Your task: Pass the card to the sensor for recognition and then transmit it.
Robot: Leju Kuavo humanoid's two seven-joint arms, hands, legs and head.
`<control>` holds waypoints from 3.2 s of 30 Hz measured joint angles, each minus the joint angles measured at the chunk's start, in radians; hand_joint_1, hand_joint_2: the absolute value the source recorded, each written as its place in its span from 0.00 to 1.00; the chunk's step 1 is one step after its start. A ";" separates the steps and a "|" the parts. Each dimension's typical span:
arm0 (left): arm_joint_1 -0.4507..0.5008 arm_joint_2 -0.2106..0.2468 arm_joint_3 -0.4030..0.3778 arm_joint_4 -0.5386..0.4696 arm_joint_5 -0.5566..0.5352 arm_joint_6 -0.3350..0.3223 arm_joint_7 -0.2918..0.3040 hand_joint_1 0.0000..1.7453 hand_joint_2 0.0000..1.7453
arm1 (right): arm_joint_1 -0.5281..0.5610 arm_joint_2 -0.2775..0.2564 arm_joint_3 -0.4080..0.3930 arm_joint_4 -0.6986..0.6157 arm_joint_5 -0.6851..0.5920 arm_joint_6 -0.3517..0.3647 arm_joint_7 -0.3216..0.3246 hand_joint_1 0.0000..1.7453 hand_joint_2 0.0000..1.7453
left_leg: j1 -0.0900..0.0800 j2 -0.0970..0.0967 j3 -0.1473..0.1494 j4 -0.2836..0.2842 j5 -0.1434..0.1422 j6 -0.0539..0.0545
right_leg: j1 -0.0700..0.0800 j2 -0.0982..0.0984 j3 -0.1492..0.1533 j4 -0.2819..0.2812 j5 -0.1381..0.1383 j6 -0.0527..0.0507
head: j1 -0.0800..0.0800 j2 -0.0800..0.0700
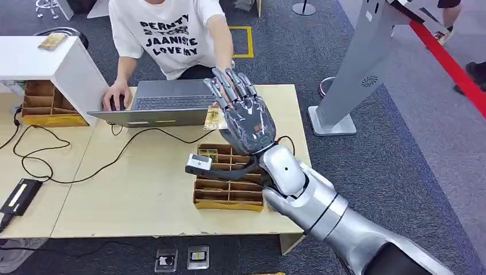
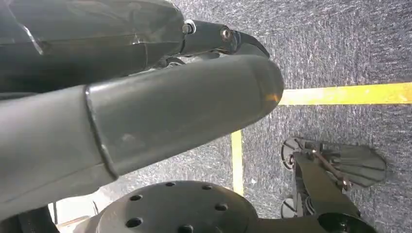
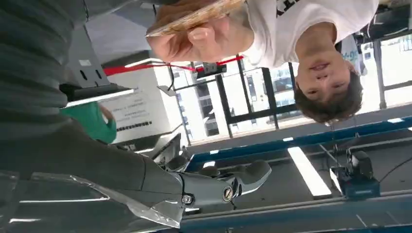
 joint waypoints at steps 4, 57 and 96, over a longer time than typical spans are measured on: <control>0.000 0.000 0.000 0.000 -0.002 0.000 0.000 0.00 0.00 | -0.006 0.002 0.002 0.021 0.013 0.000 0.009 0.00 1.00 | 0.000 0.000 0.000 0.000 0.000 0.000 | 0.000 0.000 0.000 0.000 0.000 0.000 | 0.000 0.000; 0.000 0.004 -0.018 0.000 0.002 -0.002 0.000 0.00 0.00 | -0.032 0.008 0.025 0.111 -0.181 -0.064 -0.032 1.00 1.00 | 0.000 0.000 0.000 0.000 0.000 0.000 | 0.000 0.000 0.000 0.000 0.000 0.000 | 0.000 0.000; 0.003 0.004 -0.018 0.000 0.021 -0.003 0.002 0.00 0.00 | 0.238 -0.234 -0.272 -0.358 -0.862 -0.034 -0.041 1.00 1.00 | 0.000 0.001 0.002 0.001 0.000 -0.001 | 0.000 0.001 0.000 0.000 0.000 0.000 | 0.000 0.000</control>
